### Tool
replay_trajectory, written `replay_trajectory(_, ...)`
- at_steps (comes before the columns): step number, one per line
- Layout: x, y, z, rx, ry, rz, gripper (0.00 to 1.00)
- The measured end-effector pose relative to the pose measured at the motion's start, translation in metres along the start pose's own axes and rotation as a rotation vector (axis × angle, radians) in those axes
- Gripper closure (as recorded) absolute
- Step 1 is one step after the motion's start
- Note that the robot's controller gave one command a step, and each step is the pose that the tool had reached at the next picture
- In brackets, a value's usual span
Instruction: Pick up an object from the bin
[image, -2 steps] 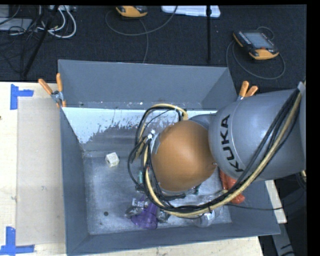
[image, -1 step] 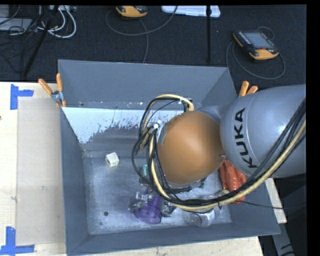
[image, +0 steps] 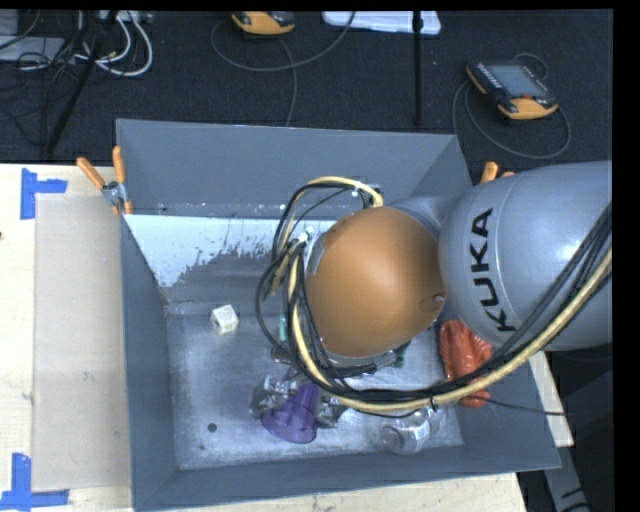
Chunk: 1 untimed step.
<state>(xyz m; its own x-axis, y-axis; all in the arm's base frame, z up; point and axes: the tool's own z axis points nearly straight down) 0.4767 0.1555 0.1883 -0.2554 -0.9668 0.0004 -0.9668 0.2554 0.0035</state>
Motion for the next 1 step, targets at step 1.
replay_trajectory(1,0.0098,-0.0197,-0.0298,0.002,-0.002,0.039,1.0)
